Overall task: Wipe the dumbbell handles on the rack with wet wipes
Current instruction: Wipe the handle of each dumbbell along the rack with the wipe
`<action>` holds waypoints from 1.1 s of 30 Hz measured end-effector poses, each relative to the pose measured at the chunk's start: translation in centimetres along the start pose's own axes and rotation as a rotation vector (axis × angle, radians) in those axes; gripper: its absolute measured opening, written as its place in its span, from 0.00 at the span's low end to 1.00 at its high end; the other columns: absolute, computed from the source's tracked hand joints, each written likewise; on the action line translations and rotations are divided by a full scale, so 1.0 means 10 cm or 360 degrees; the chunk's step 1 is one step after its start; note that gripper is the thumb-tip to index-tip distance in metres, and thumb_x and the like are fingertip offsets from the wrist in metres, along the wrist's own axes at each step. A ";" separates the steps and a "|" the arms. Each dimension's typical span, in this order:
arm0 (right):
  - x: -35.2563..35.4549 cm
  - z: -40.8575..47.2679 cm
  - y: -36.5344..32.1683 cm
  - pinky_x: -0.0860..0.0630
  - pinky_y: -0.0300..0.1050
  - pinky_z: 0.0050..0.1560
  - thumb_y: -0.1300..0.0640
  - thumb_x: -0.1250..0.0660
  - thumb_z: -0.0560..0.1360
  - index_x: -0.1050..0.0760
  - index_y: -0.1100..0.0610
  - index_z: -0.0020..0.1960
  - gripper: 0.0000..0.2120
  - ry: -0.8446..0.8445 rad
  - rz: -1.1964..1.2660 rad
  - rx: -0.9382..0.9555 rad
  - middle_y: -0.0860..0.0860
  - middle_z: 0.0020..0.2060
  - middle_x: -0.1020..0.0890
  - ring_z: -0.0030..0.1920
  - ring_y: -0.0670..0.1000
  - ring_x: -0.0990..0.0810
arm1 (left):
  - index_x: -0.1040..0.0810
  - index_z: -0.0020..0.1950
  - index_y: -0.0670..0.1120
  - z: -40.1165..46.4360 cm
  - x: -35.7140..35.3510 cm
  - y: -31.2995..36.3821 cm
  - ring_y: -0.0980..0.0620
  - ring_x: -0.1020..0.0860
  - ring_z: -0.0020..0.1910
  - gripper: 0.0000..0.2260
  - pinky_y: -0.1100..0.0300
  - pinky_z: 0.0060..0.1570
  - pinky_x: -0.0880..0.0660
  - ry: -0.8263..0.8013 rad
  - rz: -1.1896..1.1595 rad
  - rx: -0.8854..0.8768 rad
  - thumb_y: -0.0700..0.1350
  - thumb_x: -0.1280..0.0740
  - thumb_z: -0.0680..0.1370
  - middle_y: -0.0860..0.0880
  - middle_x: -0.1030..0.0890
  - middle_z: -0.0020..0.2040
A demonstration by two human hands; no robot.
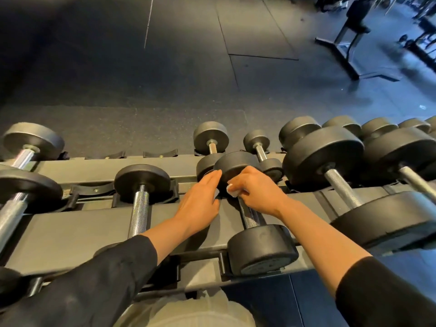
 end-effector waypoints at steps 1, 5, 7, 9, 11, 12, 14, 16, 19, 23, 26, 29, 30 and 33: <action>-0.01 -0.02 -0.01 0.32 0.39 0.60 0.62 0.36 0.75 0.22 0.51 0.61 0.16 -0.0038 -0.0021 0.0024 0.47 0.61 0.23 0.62 0.47 0.31 | 0.48 0.78 0.49 0.02 -0.02 -0.01 0.50 0.42 0.75 0.29 0.59 0.71 0.44 -0.0023 -0.0018 -0.0011 0.39 0.40 0.80 0.50 0.44 0.78; 0.00 -0.07 -0.08 0.37 0.38 0.61 0.61 0.37 0.77 0.24 0.52 0.64 0.17 -0.0080 -0.0128 0.0050 0.45 0.63 0.24 0.64 0.48 0.35 | 0.51 0.78 0.50 0.06 -0.10 -0.09 0.52 0.46 0.76 0.31 0.65 0.67 0.49 -0.0076 -0.0158 -0.0031 0.38 0.40 0.80 0.52 0.48 0.78; 0.00 -0.09 -0.09 0.37 0.38 0.59 0.61 0.37 0.77 0.24 0.51 0.63 0.16 -0.0098 -0.0163 0.0021 0.45 0.62 0.24 0.63 0.48 0.36 | 0.51 0.78 0.51 0.08 -0.10 -0.12 0.53 0.46 0.76 0.30 0.66 0.65 0.50 -0.0113 -0.0263 -0.0022 0.39 0.41 0.81 0.52 0.48 0.78; 0.02 -0.12 -0.11 0.38 0.36 0.55 0.62 0.37 0.76 0.23 0.51 0.62 0.16 -0.0132 -0.0159 -0.0013 0.44 0.61 0.23 0.61 0.47 0.36 | 0.52 0.78 0.52 0.09 -0.10 -0.14 0.53 0.47 0.76 0.30 0.65 0.66 0.50 -0.0155 -0.0357 -0.0025 0.40 0.41 0.81 0.53 0.49 0.78; 0.03 -0.15 -0.14 0.39 0.36 0.52 0.62 0.36 0.76 0.21 0.51 0.59 0.14 -0.0185 -0.0104 -0.0085 0.43 0.59 0.23 0.59 0.45 0.36 | 0.53 0.78 0.53 0.11 -0.11 -0.15 0.55 0.49 0.76 0.30 0.66 0.67 0.52 -0.0201 -0.0424 -0.0022 0.40 0.41 0.81 0.54 0.52 0.78; 0.04 -0.16 -0.16 0.38 0.36 0.52 0.63 0.35 0.75 0.20 0.51 0.57 0.14 -0.0212 -0.0073 -0.0128 0.44 0.58 0.23 0.59 0.45 0.36 | 0.54 0.78 0.53 0.12 -0.12 -0.15 0.56 0.50 0.76 0.31 0.66 0.67 0.53 -0.0214 -0.0455 -0.0022 0.39 0.41 0.81 0.54 0.53 0.78; 0.05 -0.19 -0.19 0.35 0.37 0.53 0.64 0.34 0.74 0.19 0.51 0.54 0.13 -0.0274 -0.0010 -0.0224 0.46 0.56 0.24 0.59 0.47 0.34 | 0.55 0.78 0.52 0.13 -0.13 -0.14 0.55 0.51 0.76 0.32 0.66 0.67 0.53 -0.0230 -0.0515 -0.0018 0.37 0.41 0.81 0.54 0.54 0.78; 0.07 -0.23 -0.22 0.34 0.38 0.54 0.65 0.34 0.73 0.19 0.50 0.51 0.12 -0.0332 0.0041 -0.0336 0.47 0.54 0.28 0.58 0.48 0.33 | 0.56 0.78 0.52 0.13 -0.13 -0.13 0.53 0.51 0.76 0.33 0.64 0.68 0.51 -0.0257 -0.0554 -0.0013 0.36 0.41 0.80 0.53 0.55 0.78; 0.11 -0.29 -0.27 0.33 0.38 0.53 0.65 0.33 0.72 0.18 0.52 0.48 0.11 -0.0428 0.0108 -0.0427 0.47 0.53 0.27 0.55 0.49 0.29 | 0.57 0.78 0.51 0.12 -0.11 -0.10 0.52 0.51 0.77 0.33 0.62 0.70 0.49 -0.0296 -0.0622 -0.0018 0.36 0.41 0.80 0.53 0.57 0.78; 0.13 -0.43 -0.31 0.25 0.44 0.58 0.65 0.33 0.72 0.16 0.59 0.44 0.07 -0.0576 0.0382 -0.0633 0.51 0.47 0.17 0.50 0.47 0.21 | 0.57 0.78 0.51 0.12 -0.13 -0.10 0.51 0.48 0.76 0.33 0.59 0.70 0.44 -0.0318 -0.0695 -0.0015 0.36 0.41 0.80 0.53 0.58 0.78; 0.10 -0.55 -0.28 0.27 0.48 0.62 0.67 0.34 0.72 0.16 0.59 0.42 0.09 -0.0486 0.0581 -0.0869 0.50 0.45 0.16 0.50 0.46 0.21 | 0.58 0.78 0.51 0.13 -0.14 -0.09 0.49 0.46 0.76 0.33 0.59 0.69 0.41 -0.0317 -0.0731 -0.0002 0.36 0.42 0.80 0.54 0.58 0.78; 0.10 -0.58 -0.29 0.27 0.50 0.63 0.68 0.35 0.72 0.16 0.58 0.40 0.11 -0.0458 0.0651 -0.0873 0.50 0.45 0.16 0.51 0.46 0.21 | 0.58 0.78 0.52 0.12 -0.12 -0.08 0.49 0.45 0.76 0.34 0.58 0.69 0.40 -0.0322 -0.0737 0.0010 0.35 0.41 0.80 0.54 0.59 0.78; 0.12 -0.57 -0.29 0.27 0.50 0.63 0.68 0.35 0.72 0.16 0.56 0.40 0.12 -0.0438 0.0660 -0.0850 0.49 0.46 0.17 0.51 0.46 0.21 | 0.58 0.78 0.52 0.12 -0.12 -0.08 0.49 0.46 0.76 0.35 0.58 0.69 0.41 -0.0326 -0.0732 0.0009 0.35 0.41 0.80 0.54 0.59 0.78; 0.26 -0.49 -0.28 0.28 0.42 0.62 0.69 0.36 0.73 0.18 0.50 0.42 0.15 -0.0033 0.0599 -0.0762 0.45 0.50 0.21 0.52 0.40 0.24 | 0.58 0.78 0.52 0.11 -0.12 -0.10 0.51 0.49 0.76 0.35 0.59 0.70 0.46 -0.0334 -0.0728 0.0005 0.34 0.41 0.79 0.54 0.59 0.78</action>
Point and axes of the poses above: each hand's wrist, its own z-axis towards the middle knuckle, its own x-axis out of the back of the hand, y = z × x, the point moved 3 cm from there along z, towards the middle knuckle
